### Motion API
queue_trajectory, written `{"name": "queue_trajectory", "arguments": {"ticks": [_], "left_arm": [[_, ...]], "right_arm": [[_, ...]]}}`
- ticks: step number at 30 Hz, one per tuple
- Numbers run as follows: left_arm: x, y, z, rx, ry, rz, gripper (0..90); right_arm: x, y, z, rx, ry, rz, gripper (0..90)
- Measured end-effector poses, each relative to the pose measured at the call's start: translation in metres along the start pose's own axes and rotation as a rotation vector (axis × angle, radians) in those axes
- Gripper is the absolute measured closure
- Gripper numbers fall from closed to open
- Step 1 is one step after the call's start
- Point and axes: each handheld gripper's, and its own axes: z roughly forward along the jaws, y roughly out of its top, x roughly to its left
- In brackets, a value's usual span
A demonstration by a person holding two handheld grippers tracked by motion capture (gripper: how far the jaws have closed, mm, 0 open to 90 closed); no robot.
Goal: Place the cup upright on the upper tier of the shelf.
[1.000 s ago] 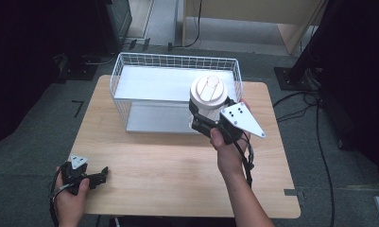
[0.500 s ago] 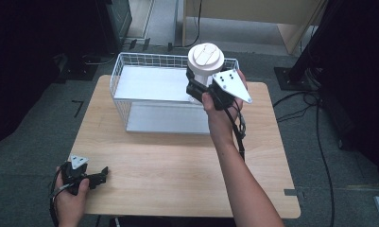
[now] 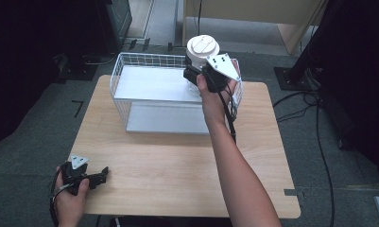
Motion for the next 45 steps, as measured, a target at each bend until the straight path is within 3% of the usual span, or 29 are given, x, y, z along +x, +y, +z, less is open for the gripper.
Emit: {"name": "queue_trajectory", "arguments": {"ticks": [7, 11, 14, 15, 17, 21, 31, 45], "left_arm": [[0.000, 0.000, 0.000, 0.000, 0.000, 0.000, 0.0], [0.000, 0.000, 0.000, 0.000, 0.000, 0.000, 0.0], [0.000, 0.000, 0.000, 0.000, 0.000, 0.000, 0.0], [0.000, 0.000, 0.000, 0.000, 0.000, 0.001, 0.0], [0.000, 0.000, 0.000, 0.000, 0.000, 0.000, 0.0], [0.000, 0.000, 0.000, 0.000, 0.000, 0.000, 0.0], [0.000, 0.000, 0.000, 0.000, 0.000, 0.001, 0.0], [0.000, 0.000, 0.000, -0.001, 0.000, -0.001, 0.0]], "right_arm": [[-0.006, -0.001, 0.007, 0.020, -0.013, 0.006, 15.3], [-0.008, 0.001, 0.008, 0.035, 0.002, 0.006, 15.0], [-0.008, 0.002, 0.009, 0.050, 0.020, -0.018, 10.8], [-0.009, 0.005, 0.011, 0.073, 0.040, -0.010, 2.1], [-0.011, 0.008, 0.010, 0.072, 0.057, 0.018, 0.0], [-0.010, 0.012, 0.009, 0.069, 0.058, -0.011, 0.0], [-0.011, 0.004, -0.013, 0.061, 0.085, -0.069, 0.0], [-0.038, -0.026, -0.053, 0.023, 0.080, -0.036, 0.0]]}}
